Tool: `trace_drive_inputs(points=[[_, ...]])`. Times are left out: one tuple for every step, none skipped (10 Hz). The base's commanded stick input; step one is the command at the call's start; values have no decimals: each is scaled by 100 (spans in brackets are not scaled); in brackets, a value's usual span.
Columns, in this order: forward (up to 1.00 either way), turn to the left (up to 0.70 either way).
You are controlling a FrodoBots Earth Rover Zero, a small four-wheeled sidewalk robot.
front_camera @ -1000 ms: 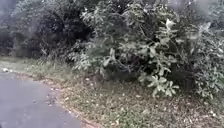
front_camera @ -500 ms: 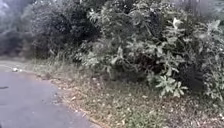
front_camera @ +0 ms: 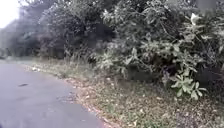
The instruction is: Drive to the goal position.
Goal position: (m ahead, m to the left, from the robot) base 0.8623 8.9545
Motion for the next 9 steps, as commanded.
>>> trace_drive_inputs(points=[[0,45],[0,45],[0,45],[0,45],[0,45],[0,45],[0,45],[0,45],[0,45]])
